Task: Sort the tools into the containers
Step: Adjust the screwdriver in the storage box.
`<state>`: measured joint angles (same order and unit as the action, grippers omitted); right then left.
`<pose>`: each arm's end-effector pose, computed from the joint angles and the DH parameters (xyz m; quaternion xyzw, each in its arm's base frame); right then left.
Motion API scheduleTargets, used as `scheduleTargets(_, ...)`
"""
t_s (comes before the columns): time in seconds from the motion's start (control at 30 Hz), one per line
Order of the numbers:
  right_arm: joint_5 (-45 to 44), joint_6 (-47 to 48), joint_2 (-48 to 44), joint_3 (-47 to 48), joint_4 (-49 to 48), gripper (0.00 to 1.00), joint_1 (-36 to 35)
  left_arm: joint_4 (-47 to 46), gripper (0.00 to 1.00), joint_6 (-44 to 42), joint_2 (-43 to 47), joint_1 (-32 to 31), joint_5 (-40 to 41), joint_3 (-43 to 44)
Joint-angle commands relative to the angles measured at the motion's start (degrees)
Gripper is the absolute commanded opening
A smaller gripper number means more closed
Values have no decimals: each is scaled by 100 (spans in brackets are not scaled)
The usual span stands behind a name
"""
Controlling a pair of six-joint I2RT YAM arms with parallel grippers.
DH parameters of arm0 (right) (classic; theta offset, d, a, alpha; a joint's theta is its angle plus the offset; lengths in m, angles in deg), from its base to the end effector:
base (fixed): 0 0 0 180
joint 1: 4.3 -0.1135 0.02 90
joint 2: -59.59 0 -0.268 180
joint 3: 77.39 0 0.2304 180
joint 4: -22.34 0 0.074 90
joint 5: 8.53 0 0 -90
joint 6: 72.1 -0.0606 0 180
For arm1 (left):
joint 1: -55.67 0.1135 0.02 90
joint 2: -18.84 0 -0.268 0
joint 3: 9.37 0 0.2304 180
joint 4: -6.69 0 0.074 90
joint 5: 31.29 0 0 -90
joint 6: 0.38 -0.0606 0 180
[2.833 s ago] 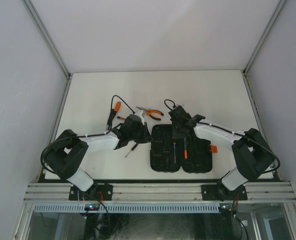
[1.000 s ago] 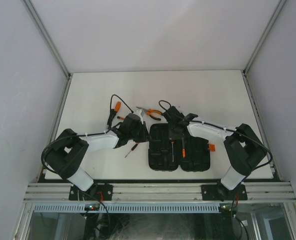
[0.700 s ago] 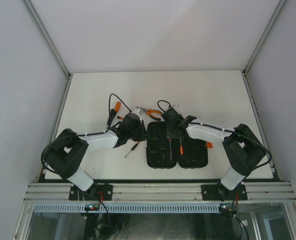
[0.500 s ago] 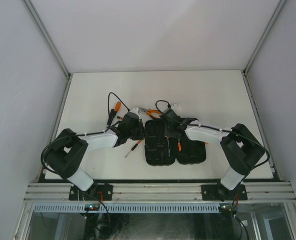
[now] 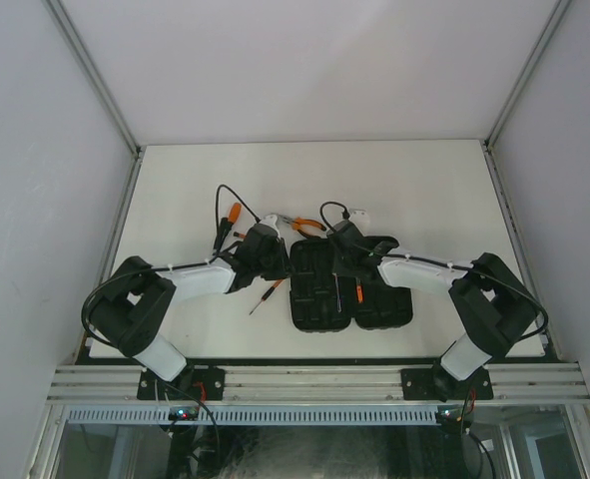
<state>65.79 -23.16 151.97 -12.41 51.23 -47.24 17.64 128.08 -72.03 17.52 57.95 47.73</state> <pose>0.2375 0.1986 0.1651 0.0240 0.9486 0.0952 0.3008 0.2443 -0.1929 0.1587 0.0001 0.9229 -0.2434 0.2983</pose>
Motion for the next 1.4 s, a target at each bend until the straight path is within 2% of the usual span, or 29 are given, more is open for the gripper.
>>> scheduleTargets(0.0,673,123,328,-518,1799,0,-14,-350,18,249,119,-222,-965,2)
scheduleTargets(0.2,873,261,250,-631,1490,0,-195,-457,18,577,532,-521,-766,-522)
scheduleTargets(0.43,1074,388,20,-681,1226,0,-450,-42,22,845,1426,-1081,57,-1053)
scheduleTargets(0.6,1060,434,-370,-672,1161,7,-514,265,32,909,1771,-1089,429,-1209)
scheduleTargets(0.77,1040,663,-1073,-496,1210,21,-531,493,46,905,2006,-1089,583,-1195)
scheduleTargets(0.97,954,860,-1792,-365,1209,31,-514,812,58,935,2527,-1089,910,-1268)
scheduleTargets(1.13,734,827,-2131,-365,1436,34,-535,1162,60,884,2890,-1089,1228,-1192)
scheduleTargets(1.37,658,554,-2616,-746,1749,26,-802,1489,55,599,2621,-1172,1246,-457)
